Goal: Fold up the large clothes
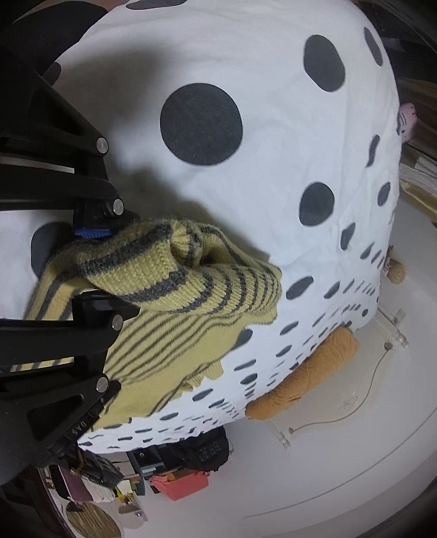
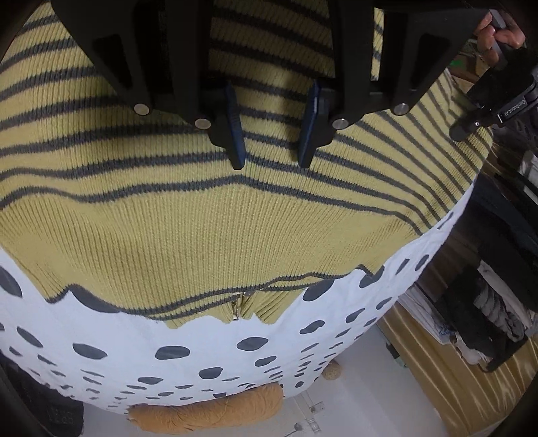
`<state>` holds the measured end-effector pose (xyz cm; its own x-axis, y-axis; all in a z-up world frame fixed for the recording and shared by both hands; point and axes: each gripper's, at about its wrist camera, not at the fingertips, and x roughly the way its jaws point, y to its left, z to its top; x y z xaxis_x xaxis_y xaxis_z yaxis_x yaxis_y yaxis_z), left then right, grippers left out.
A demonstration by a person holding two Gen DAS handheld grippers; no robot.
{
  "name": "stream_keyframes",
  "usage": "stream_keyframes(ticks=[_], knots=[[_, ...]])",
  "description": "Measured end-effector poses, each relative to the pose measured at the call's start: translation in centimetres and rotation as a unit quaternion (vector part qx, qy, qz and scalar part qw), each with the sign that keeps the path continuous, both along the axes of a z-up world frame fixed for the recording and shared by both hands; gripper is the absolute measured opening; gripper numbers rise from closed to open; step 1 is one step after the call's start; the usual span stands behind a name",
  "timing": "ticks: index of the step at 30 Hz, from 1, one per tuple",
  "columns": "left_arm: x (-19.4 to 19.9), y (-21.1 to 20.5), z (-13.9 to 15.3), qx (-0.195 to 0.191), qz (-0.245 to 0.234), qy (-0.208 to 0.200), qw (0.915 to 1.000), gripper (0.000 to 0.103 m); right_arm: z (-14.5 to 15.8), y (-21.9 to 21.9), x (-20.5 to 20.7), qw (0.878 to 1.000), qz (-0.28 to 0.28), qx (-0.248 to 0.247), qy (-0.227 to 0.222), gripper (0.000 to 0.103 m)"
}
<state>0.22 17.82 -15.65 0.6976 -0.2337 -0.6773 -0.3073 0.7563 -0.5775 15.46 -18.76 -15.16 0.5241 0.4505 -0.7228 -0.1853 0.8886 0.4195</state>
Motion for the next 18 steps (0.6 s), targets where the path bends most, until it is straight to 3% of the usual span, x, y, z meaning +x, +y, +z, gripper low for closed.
stream_keyframes(ticks=[4,11,15,18], knots=[[0.3,-1.8,3.0,-0.015,-0.019,-0.031,0.9992,0.021,0.0,-1.2,-1.0,1.0,-0.004,0.022,-0.003,0.032],[1.7,-11.0,9.1,0.001,-0.116,-0.09,0.9891,0.021,0.5,-4.9,-4.0,0.997,-0.016,0.07,-0.008,0.032],[1.8,-18.2,10.6,-0.001,-0.198,-0.112,0.9739,0.021,0.9,-9.3,-7.2,0.992,-0.048,0.119,-0.009,0.034],[1.1,-24.3,10.0,-0.019,-0.276,-0.116,0.9538,0.021,0.5,-13.5,-9.7,0.983,-0.082,0.163,-0.009,0.034]])
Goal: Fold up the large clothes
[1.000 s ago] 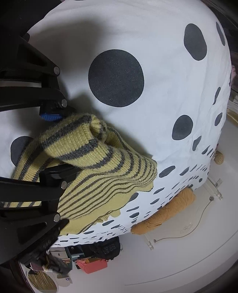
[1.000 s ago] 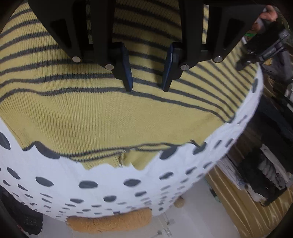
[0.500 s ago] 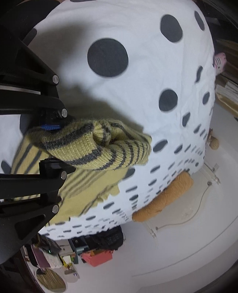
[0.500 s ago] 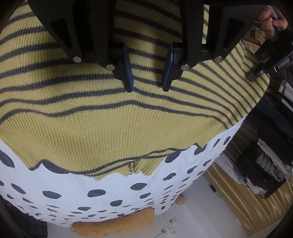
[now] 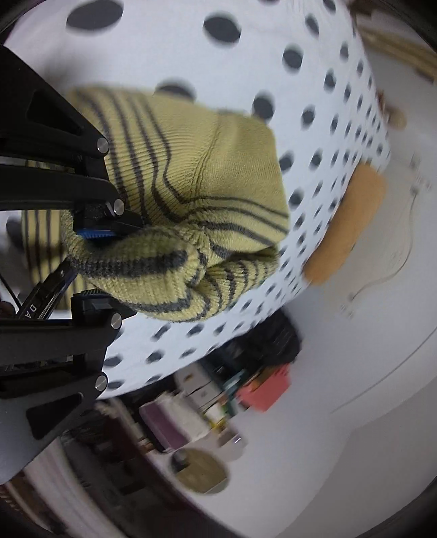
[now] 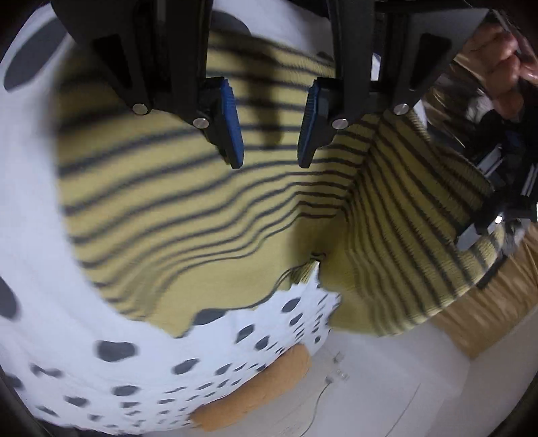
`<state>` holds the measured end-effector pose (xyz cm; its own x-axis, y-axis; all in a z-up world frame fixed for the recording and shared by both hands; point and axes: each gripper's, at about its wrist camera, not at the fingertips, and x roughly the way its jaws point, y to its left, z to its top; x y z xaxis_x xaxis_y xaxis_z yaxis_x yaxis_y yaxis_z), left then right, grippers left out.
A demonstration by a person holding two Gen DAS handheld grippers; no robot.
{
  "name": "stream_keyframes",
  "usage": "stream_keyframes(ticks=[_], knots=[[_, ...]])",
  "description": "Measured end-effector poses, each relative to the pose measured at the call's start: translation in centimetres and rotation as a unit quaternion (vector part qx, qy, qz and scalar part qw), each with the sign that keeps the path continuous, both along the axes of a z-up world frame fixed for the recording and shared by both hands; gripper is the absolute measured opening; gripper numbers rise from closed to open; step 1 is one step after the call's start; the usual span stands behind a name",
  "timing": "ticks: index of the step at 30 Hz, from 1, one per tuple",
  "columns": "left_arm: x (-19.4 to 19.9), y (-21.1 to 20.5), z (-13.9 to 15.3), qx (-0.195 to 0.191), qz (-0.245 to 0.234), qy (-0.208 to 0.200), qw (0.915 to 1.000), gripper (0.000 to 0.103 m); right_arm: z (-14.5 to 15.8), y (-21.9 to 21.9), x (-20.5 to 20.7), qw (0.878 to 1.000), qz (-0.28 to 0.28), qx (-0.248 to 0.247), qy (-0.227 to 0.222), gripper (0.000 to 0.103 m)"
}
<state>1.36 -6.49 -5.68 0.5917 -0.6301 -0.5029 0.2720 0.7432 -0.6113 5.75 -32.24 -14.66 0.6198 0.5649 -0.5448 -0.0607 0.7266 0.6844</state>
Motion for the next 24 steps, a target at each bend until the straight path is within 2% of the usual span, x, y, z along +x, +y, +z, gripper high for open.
stream_keyframes(ticks=[3,7,8,11,13,14,16,17,18,19,20,22,24], knots=[[-0.9,-5.6,-2.3,0.024,-0.071,0.006,0.9972,0.021,-0.7,-3.3,-2.0,0.999,-0.025,0.047,0.006,0.034],[-1.4,-9.6,-8.3,0.057,-0.099,0.063,0.9914,0.02,-2.3,-6.2,-4.2,0.994,-0.05,0.096,0.019,0.033],[-1.8,-9.7,-9.0,0.063,-0.1,0.061,0.9911,0.02,-2.7,-6.8,-4.6,0.993,-0.054,0.103,0.029,0.033],[-2.4,-10.0,-8.4,0.094,-0.102,0.033,0.9898,0.021,-3.1,-8.8,-6.4,0.988,-0.065,0.135,0.039,0.034],[-2.4,-10.3,-8.2,0.099,-0.104,0.034,0.9891,0.021,-2.4,-10.2,-7.8,0.988,-0.106,0.098,0.055,0.053],[-2.4,-10.2,-8.2,0.098,-0.105,0.035,0.9889,0.021,-1.9,-10.8,-8.3,0.987,-0.126,0.082,0.056,0.053],[-2.8,-10.5,-7.9,0.111,-0.109,0.025,0.9876,0.03,-0.4,-12.0,-8.7,0.987,-0.134,0.078,0.036,0.053],[-3.3,-10.8,-7.6,0.112,-0.118,0.016,0.9865,0.049,0.5,-12.2,-8.5,0.987,-0.139,0.068,0.031,0.053],[-4.0,-11.5,-7.2,0.104,-0.137,0.012,0.985,0.078,1.4,-12.3,-8.1,0.989,-0.138,0.054,0.02,0.053],[-4.9,-11.8,-6.9,0.09,-0.164,0.011,0.9824,0.09,2.4,-12.4,-7.4,0.99,-0.136,0.041,0.014,0.054],[-5.8,-12.0,-6.5,0.08,-0.184,0.008,0.9797,0.096,3.3,-12.7,-6.6,0.991,-0.13,0.031,0.008,0.054],[-7.2,-11.3,-5.7,0.079,-0.18,-0.003,0.9805,0.095,5.3,-12.0,-5.0,0.994,-0.111,0.013,-0.008,0.056],[-7.7,-9.2,-4.9,0.058,-0.166,0.003,0.9845,0.095,7.0,-11.0,-3.0,0.996,-0.088,-0.008,-0.02,0.058]])
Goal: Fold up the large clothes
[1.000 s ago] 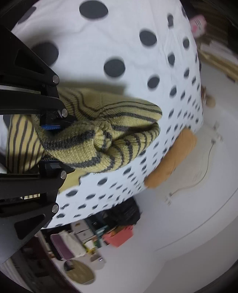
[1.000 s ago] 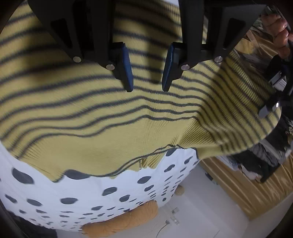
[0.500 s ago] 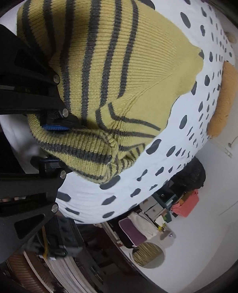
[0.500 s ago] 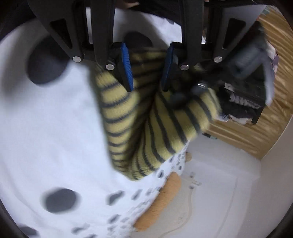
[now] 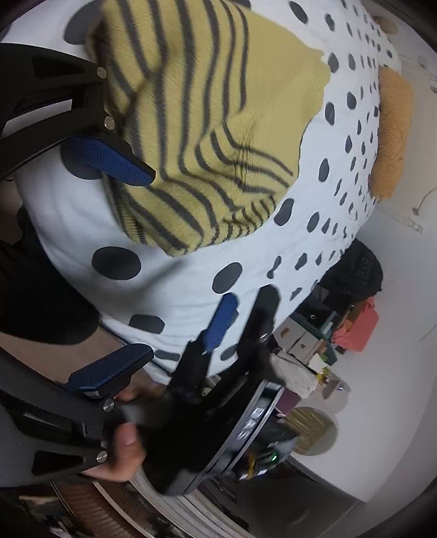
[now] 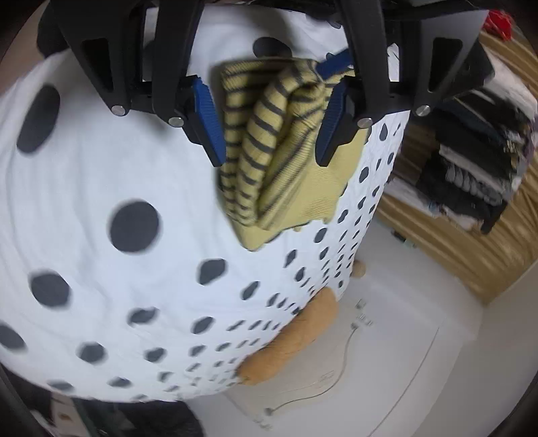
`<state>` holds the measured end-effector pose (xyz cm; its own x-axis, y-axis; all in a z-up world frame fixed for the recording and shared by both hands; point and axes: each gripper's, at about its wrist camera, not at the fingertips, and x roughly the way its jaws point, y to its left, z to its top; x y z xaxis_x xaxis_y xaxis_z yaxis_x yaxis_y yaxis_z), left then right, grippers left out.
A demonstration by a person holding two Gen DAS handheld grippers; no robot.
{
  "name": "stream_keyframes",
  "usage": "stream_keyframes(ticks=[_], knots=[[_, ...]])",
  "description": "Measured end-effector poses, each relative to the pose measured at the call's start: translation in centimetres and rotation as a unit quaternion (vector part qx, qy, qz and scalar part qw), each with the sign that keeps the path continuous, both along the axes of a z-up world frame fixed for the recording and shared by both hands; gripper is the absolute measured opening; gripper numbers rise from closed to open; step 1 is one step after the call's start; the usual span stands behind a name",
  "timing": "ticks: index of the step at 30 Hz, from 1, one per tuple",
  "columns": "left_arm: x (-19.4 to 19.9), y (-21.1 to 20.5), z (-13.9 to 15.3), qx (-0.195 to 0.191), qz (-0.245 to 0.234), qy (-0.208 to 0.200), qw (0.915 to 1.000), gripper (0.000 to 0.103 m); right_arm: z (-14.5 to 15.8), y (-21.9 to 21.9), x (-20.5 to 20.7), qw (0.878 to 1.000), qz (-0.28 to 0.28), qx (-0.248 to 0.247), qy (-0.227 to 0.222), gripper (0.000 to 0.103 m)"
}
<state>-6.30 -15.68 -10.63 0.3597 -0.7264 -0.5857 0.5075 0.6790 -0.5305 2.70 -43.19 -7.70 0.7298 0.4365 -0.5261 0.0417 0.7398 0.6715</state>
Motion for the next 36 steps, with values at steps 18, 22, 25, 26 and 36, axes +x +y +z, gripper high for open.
stream_keyframes(ticks=[18,22,25,26,36], knots=[[-1.4,15.0,-2.0,0.175,0.208,-0.073,0.9596,0.095,-3.3,10.2,12.2,0.961,0.161,-0.182,0.132,0.063],[-0.7,12.8,-3.4,0.208,0.154,-0.103,0.9604,0.095,-2.0,11.0,10.9,0.951,0.165,-0.239,0.107,0.041],[-0.2,11.4,-4.9,0.243,0.113,-0.111,0.957,0.095,-1.2,12.9,10.2,0.929,0.159,-0.323,0.082,0.038],[-0.2,11.4,-5.2,0.251,0.114,-0.114,0.9546,0.095,-1.1,13.5,9.9,0.921,0.16,-0.348,0.074,0.037],[2.2,14.9,-5.9,0.191,0.184,-0.077,0.9612,0.103,1.4,9.6,7.4,0.913,0.101,-0.393,0.043,0.018]])
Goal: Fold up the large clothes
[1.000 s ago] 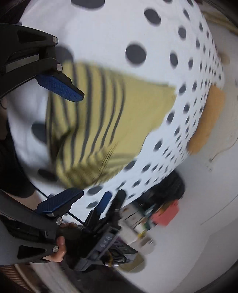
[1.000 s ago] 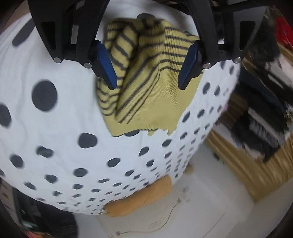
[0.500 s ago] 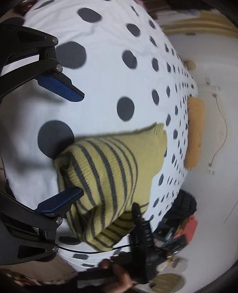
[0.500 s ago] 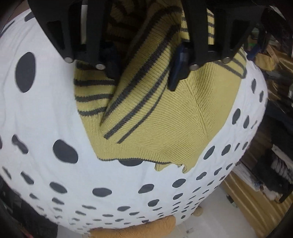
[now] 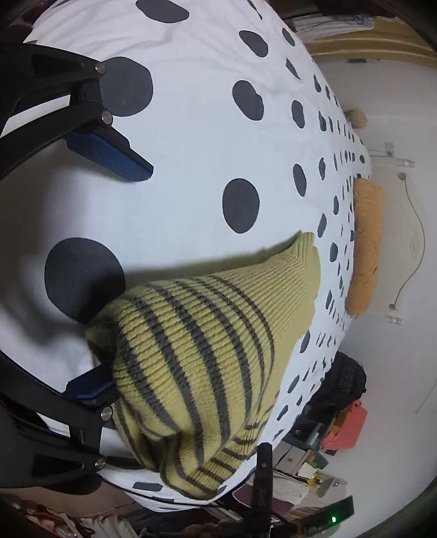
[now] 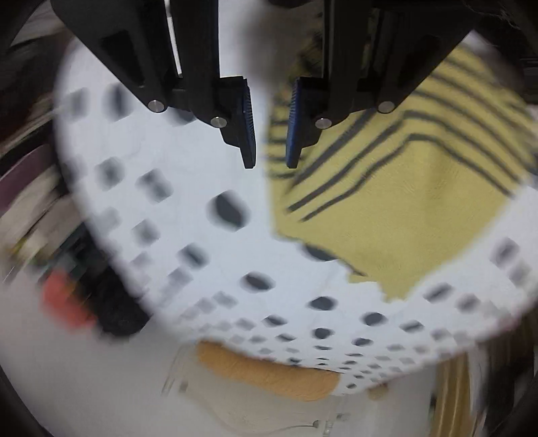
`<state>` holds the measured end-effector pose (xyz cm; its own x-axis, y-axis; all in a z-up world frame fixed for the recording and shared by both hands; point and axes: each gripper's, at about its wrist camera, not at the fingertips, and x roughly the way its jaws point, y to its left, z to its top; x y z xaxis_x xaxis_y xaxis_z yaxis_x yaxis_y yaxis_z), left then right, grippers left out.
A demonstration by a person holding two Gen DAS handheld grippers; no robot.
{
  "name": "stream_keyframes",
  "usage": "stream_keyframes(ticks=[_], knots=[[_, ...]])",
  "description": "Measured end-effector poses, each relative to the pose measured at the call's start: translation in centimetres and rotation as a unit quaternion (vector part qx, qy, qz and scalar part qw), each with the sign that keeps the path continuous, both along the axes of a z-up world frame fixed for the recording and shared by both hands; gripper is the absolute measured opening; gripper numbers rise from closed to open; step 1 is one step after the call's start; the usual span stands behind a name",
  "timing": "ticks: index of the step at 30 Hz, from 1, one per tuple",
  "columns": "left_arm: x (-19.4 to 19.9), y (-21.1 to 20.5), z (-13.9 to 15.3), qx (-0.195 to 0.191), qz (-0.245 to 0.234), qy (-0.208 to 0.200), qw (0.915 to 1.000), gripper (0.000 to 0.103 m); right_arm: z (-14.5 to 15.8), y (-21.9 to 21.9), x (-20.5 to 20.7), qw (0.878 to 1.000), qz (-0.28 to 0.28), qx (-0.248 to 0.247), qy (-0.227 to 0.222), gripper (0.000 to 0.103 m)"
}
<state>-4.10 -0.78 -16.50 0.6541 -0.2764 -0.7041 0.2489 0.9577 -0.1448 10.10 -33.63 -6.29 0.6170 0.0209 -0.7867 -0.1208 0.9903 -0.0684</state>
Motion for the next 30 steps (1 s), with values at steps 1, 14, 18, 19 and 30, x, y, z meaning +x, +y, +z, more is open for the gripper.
stream_keyframes(ticks=[1,14,18,19,30], knots=[[-0.1,0.0,-0.2,0.0,-0.001,0.001,1.0,0.103,-0.3,-1.1,-0.1,0.998,-0.005,0.054,0.012,0.02],[1.2,-1.3,-0.4,0.018,0.002,0.029,0.9994,0.103,-3.8,-0.9,-1.9,0.952,0.029,0.266,0.147,0.07],[2.4,-1.3,-0.4,0.002,0.019,0.07,0.9973,0.103,-5.7,1.7,-0.9,0.919,0.091,0.321,0.212,0.073],[2.6,-1.4,-0.4,0.003,0.018,0.074,0.9971,0.103,-5.7,2.4,-0.9,0.922,0.105,0.304,0.214,0.073],[2.2,-0.9,0.7,0.036,0.054,0.085,0.9943,0.102,-2.2,4.4,-3.5,0.984,0.108,0.057,0.128,0.024]])
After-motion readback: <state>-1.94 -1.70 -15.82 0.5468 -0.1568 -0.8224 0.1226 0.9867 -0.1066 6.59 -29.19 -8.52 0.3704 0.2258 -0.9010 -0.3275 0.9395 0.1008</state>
